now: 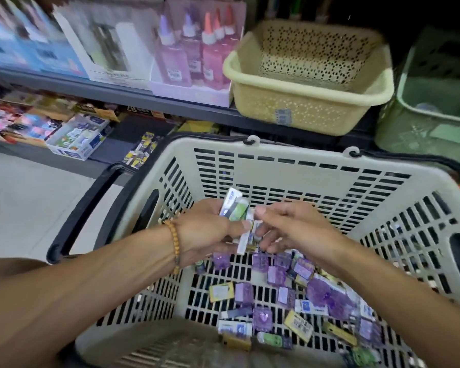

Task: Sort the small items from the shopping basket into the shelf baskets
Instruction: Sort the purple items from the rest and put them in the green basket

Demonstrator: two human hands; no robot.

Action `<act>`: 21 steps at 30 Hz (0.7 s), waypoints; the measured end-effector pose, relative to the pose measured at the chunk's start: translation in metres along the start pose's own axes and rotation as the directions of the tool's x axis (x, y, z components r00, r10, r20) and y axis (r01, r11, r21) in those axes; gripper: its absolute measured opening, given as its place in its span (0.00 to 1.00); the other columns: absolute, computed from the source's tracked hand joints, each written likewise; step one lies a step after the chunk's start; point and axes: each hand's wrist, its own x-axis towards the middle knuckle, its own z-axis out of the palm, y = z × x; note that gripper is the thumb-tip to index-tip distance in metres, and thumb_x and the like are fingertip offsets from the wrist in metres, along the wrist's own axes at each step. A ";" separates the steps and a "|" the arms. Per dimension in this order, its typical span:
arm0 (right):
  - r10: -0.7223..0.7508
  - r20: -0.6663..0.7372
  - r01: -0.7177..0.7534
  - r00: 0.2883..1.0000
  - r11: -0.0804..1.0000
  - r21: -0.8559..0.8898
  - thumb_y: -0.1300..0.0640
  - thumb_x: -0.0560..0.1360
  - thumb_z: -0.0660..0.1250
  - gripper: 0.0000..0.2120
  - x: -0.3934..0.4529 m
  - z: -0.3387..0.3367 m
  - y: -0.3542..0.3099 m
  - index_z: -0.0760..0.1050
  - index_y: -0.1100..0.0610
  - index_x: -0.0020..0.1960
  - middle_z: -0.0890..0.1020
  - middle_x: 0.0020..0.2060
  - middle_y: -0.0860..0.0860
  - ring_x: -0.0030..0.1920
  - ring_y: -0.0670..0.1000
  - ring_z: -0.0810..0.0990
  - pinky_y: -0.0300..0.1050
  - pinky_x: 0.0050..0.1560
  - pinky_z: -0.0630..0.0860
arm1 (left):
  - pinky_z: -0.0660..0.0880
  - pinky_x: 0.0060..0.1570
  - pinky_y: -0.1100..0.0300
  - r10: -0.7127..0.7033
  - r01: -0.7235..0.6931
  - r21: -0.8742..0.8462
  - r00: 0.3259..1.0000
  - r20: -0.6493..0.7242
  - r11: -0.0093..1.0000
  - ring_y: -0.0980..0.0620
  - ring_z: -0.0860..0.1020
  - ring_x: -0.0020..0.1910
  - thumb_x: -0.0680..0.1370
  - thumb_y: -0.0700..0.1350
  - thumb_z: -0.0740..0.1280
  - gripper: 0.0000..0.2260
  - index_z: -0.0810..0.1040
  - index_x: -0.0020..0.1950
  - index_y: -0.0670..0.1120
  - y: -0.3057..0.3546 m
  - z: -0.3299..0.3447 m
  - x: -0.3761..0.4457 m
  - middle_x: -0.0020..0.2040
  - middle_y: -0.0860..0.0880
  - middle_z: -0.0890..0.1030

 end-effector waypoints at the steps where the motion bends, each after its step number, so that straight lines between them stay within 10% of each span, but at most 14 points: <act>1: 0.008 0.002 -0.008 1.000 1.000 0.020 0.46 0.72 0.72 0.15 0.000 0.003 -0.001 0.82 0.58 0.49 0.86 0.40 0.55 0.38 0.51 0.85 0.38 0.38 0.78 | 0.81 0.41 0.59 0.019 -0.019 0.007 1.000 -0.002 1.000 0.50 0.85 0.44 0.75 0.35 0.69 0.07 0.80 0.53 0.38 0.000 0.003 0.001 0.45 0.44 0.86; 21: 0.062 -0.075 -0.056 0.995 0.995 0.077 0.65 0.78 0.65 0.06 0.020 -0.011 0.011 0.81 0.60 0.51 0.86 0.40 0.58 0.32 0.48 0.79 0.37 0.27 0.74 | 0.82 0.38 0.57 -0.044 0.037 -0.093 0.996 -0.074 0.995 0.47 0.85 0.44 0.78 0.35 0.66 0.04 0.78 0.52 0.38 -0.005 0.008 0.021 0.48 0.40 0.85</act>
